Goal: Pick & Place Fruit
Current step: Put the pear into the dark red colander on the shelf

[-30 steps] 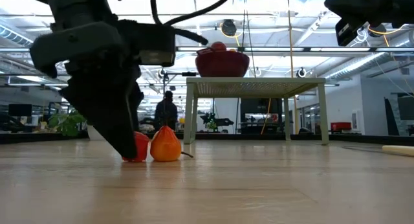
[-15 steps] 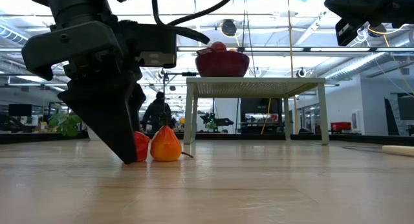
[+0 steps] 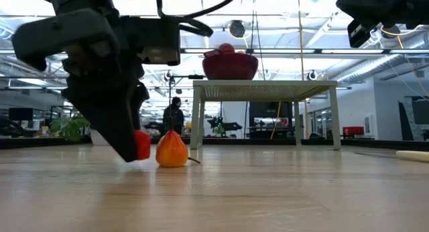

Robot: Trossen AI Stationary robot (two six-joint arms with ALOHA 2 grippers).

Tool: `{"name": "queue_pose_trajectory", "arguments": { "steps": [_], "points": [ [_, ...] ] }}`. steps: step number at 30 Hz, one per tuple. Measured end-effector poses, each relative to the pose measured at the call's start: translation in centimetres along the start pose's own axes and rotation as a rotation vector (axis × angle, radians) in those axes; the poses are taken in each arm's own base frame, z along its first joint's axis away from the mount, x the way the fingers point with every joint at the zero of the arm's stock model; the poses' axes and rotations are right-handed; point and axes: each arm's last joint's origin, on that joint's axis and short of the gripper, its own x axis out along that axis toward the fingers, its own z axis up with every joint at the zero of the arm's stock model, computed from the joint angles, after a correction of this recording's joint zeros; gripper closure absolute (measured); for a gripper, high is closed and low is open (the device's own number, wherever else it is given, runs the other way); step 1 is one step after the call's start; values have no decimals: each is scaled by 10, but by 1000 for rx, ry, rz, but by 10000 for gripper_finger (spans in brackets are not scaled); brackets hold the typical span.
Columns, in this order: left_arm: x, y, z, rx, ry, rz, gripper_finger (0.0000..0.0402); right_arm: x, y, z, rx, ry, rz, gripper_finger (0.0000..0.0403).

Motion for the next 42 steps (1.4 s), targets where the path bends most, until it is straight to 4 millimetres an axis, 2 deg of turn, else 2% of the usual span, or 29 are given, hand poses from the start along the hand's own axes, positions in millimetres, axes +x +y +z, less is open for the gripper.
{"name": "queue_pose_trajectory", "arguments": {
  "steps": [5, 10, 18, 24, 31, 42],
  "points": [
    [-14, 1, 2, -9, 13, -50, 326, 0, 0, 0, 0, 1, 0, 403],
    [-49, 2, 9, -39, -76, -82, 318, 0, 0, 0, 0, 1, 0, 403],
    [-126, 15, 26, -158, -453, -7, 317, 0, 0, 0, 0, 1, 0, 403],
    [-166, 28, 37, -195, -719, 94, 317, 0, 0, 0, 0, 0, 0, 403],
    [-179, 50, 57, -138, -882, 220, 316, 0, 0, 0, 0, 0, 0, 403],
    [-189, 96, 83, -51, -997, 414, 316, 0, 0, 0, 4, 0, 0, 403]
  ]
}}
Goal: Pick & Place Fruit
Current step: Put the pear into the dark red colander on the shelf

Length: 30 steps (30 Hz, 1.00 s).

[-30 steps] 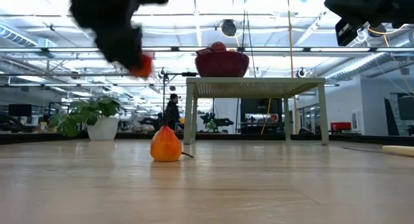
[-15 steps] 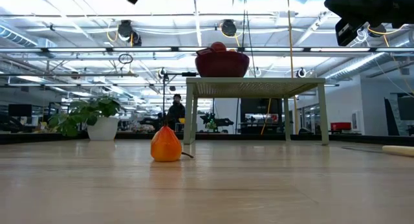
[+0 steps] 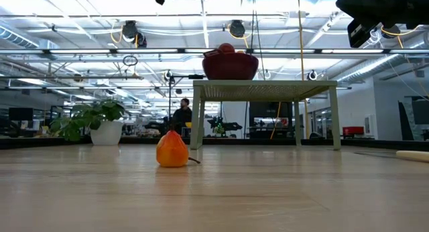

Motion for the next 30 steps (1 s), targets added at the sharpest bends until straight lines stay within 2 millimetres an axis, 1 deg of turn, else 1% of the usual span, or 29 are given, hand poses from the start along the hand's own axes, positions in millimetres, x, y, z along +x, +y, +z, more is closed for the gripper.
{"name": "queue_pose_trajectory", "arguments": {
  "steps": [3, 7, 14, 18, 22, 24, 27, 30],
  "points": [
    [5, 8, 4, 23, -34, 15, 316, 0, 0, 0, 3, 0, 0, 403],
    [9, 16, 4, 36, -35, 42, 316, 0, 0, 0, 3, 0, 0, 403],
    [19, 21, 5, 93, -33, 57, 316, 0, 0, 0, 4, 0, 0, 403],
    [34, 17, 14, 147, -20, 64, 316, 0, 0, 0, 4, 0, -1, 403],
    [55, 12, 19, 246, 56, 75, 316, 0, 0, 0, 4, 0, -1, 403],
    [66, 12, 23, 253, 82, 89, 316, 0, 0, 0, 4, 0, 0, 403],
    [77, 15, 27, 261, 108, 110, 316, 0, 0, 0, 4, 0, 0, 403],
    [84, 17, 27, 266, 129, 119, 316, 0, 0, 0, 4, 0, -1, 403]
  ]
}}
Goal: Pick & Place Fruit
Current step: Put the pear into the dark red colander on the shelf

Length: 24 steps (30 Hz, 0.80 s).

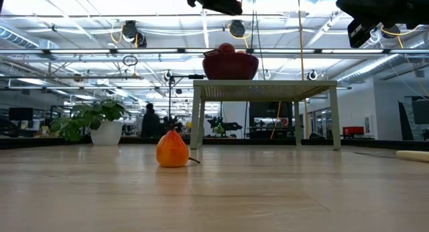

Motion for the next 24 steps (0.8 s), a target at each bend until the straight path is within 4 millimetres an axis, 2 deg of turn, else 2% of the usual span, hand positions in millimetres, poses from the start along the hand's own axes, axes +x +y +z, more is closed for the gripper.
{"name": "queue_pose_trajectory", "arguments": {
  "steps": [15, 24],
  "points": [
    [19, 16, -15, -31, 80, -4, 316, 0, 0, 0, 0, 0, 0, 403],
    [20, 17, -15, -30, 78, -9, 316, 0, 0, 0, 0, 0, 0, 403]
  ]
}}
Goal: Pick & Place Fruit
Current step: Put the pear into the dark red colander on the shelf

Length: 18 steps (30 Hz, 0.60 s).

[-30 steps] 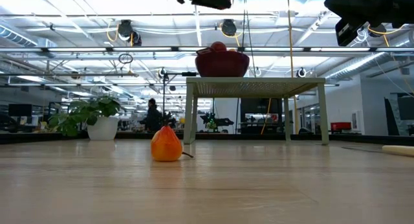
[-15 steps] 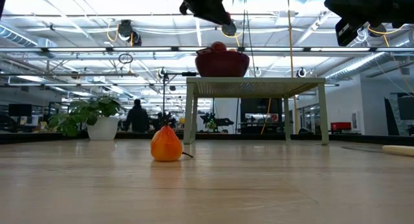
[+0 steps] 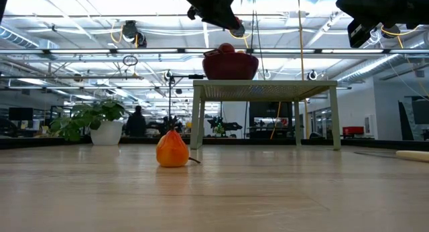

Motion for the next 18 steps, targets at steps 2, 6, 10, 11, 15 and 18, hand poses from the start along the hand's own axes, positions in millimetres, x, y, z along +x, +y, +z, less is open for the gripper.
{"name": "queue_pose_trajectory", "arguments": {
  "steps": [2, 6, 10, 11, 15, 18],
  "points": [
    [0, 1, 0, -1, 0, 2, 316, 0, 0, 0, 0, 0, 0, 403],
    [2, 3, -1, -4, 4, 9, 316, 0, 0, 0, 0, 0, 0, 403],
    [3, 7, -1, -8, 6, 9, 316, 0, 0, 0, 0, 0, 0, 403],
    [3, 6, -1, -10, 5, 2, 316, 0, 0, 0, 0, 1, 0, 403],
    [3, 6, -2, -3, 9, -10, 316, 0, 0, 0, 0, 0, 0, 403],
    [5, 5, -4, 1, 18, -10, 316, 0, 0, 0, 0, 1, 0, 403]
  ]
}}
